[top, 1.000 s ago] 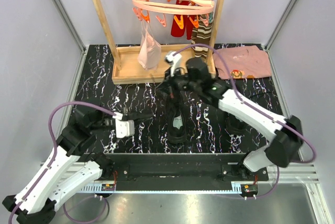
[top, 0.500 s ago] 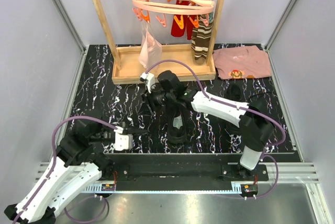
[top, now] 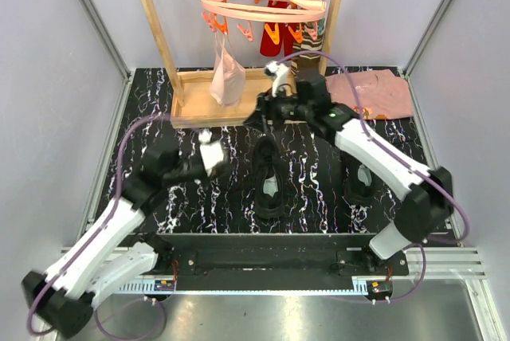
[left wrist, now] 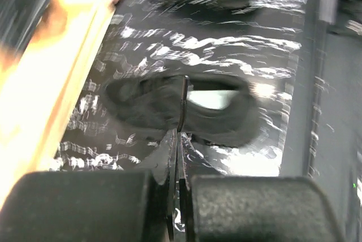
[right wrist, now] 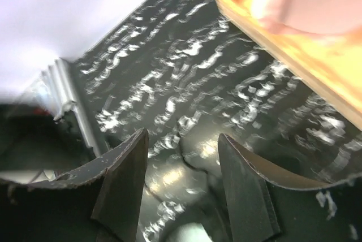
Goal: Tie the shoes
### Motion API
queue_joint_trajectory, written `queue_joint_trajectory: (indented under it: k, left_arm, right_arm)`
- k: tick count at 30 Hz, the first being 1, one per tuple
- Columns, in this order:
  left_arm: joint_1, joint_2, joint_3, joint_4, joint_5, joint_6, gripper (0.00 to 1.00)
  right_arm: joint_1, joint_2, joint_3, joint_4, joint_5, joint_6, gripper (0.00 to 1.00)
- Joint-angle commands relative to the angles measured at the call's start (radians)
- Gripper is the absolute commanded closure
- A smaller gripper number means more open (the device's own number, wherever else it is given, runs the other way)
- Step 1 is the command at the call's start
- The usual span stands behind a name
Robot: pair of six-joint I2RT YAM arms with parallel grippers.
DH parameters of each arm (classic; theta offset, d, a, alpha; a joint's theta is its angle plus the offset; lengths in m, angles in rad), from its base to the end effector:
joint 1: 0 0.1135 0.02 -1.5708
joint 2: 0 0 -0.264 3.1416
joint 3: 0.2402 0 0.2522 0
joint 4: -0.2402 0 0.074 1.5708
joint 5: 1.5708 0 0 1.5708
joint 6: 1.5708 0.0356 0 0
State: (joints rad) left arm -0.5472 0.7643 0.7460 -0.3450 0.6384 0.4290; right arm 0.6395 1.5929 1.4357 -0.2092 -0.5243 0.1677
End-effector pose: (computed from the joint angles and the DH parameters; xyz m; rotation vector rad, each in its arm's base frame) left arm 0.1353 -0.1073 0.3152 1.2545 1.4530 -0.6938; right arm 0.2903 0.2381 0.3608 -0.8243 1.8544 1.0312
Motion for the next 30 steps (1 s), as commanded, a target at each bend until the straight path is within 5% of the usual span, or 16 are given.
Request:
queue_joint_trajectory:
  k: [1,8,12,15,18,30]
  left_arm:
    - [0.154,0.254,0.139,0.231,-0.103,-0.318,1.0]
    - [0.297,0.611,0.27,0.239,-0.149,-0.564,1.0]
    - [0.299,0.684,0.253,0.204,-0.175,-0.582,1.0]
    - [0.325,0.745,0.24,0.181,-0.21,-0.625,1.0]
    - [0.342,0.77,0.24,0.166,-0.224,-0.642,1.0]
    - [0.357,0.903,0.256,0.144,-0.195,-0.696,1.0]
  right_arm:
    - [-0.023,-0.175,-0.114,-0.096,0.049,-0.152,0.38]
    - [-0.017,-0.252,-0.228,-0.142,-0.058,-0.338,0.4]
    - [0.046,-0.157,-0.235,-0.148,-0.024,-0.399,0.44]
    - [0.222,-0.059,-0.209,-0.133,0.079,-0.471,0.49]
    - [0.271,0.025,-0.173,-0.072,0.124,-0.444,0.56]
    - [0.364,0.278,-0.17,0.168,0.214,-0.453,0.57]
